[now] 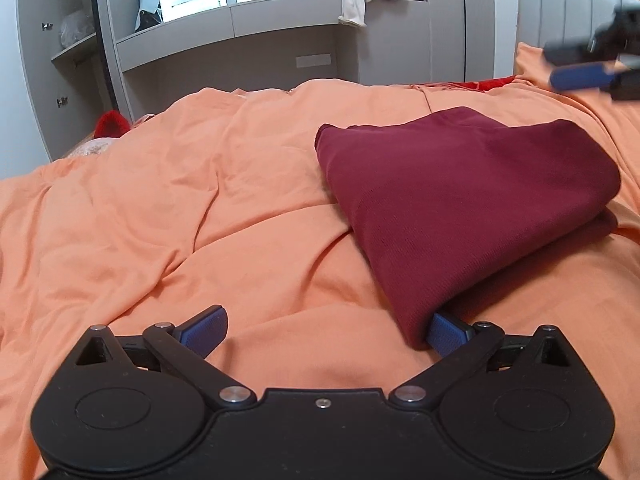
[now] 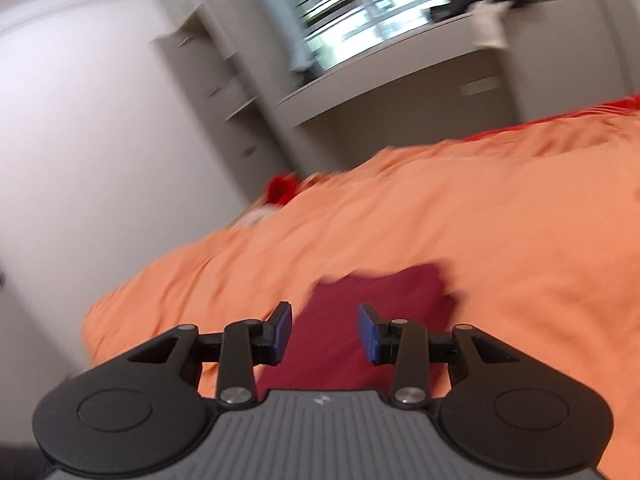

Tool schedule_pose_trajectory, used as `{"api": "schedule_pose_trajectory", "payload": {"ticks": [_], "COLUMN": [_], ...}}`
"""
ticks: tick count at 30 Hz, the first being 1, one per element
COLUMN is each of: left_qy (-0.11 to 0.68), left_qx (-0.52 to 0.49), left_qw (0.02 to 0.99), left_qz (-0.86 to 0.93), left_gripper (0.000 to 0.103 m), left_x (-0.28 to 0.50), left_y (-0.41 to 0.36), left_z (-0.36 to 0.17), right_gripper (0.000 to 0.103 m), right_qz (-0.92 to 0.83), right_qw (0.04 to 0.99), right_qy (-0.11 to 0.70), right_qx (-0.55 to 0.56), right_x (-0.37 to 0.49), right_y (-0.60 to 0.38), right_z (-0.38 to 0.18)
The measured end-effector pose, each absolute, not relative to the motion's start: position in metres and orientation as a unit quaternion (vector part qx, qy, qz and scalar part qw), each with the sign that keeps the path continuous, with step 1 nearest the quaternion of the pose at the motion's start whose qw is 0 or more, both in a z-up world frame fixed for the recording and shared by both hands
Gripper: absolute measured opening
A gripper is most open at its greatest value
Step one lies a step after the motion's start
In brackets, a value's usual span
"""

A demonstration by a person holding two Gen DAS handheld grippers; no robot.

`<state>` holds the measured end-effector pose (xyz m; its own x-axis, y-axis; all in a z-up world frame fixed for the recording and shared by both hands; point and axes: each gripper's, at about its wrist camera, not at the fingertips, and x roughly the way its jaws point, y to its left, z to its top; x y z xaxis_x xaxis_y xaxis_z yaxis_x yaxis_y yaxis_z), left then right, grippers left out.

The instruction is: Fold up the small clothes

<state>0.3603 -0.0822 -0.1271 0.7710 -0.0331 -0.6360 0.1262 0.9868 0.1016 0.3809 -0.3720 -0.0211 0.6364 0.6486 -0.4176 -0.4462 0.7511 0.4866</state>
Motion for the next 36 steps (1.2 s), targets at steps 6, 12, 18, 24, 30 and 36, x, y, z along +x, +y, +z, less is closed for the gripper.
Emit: {"api": "schedule_pose_trajectory", "payload": {"ticks": [6,12,18,24,30,36], "left_qy": [0.360,0.279,0.268,0.358,0.303,0.299], "left_qx": [0.049,0.011,-0.026,0.024,-0.037,-0.059], "left_qw": [0.930,0.957,0.953,0.925,0.945,0.948], "left_qz": [-0.051,-0.080,-0.140,-0.127,-0.122,-0.088], "left_gripper": [0.101,0.102,0.102,0.100,0.102,0.102], "left_x": [0.338,0.321,0.377,0.399,0.380,0.389], "left_y": [-0.068,-0.056,-0.083,-0.103,-0.071,-0.061], "left_z": [-0.120,-0.091,-0.087,-0.129,-0.088,-0.083], "right_gripper": [0.000,0.025,0.038,0.046,0.050,0.057], "right_qz": [0.220,0.252,0.258,0.224,0.258,0.274], "right_qw": [0.879,0.902,0.905,0.901,0.919,0.911], "right_qy": [0.387,0.300,0.318,0.372,0.284,0.294], "right_qx": [0.169,0.183,0.118,0.023,0.091,0.089], "right_x": [0.376,0.327,0.324,0.325,0.325,0.423], "right_y": [-0.385,-0.410,-0.381,-0.372,-0.395,-0.362], "right_z": [-0.082,-0.042,-0.043,-0.074,-0.023,-0.019]}}
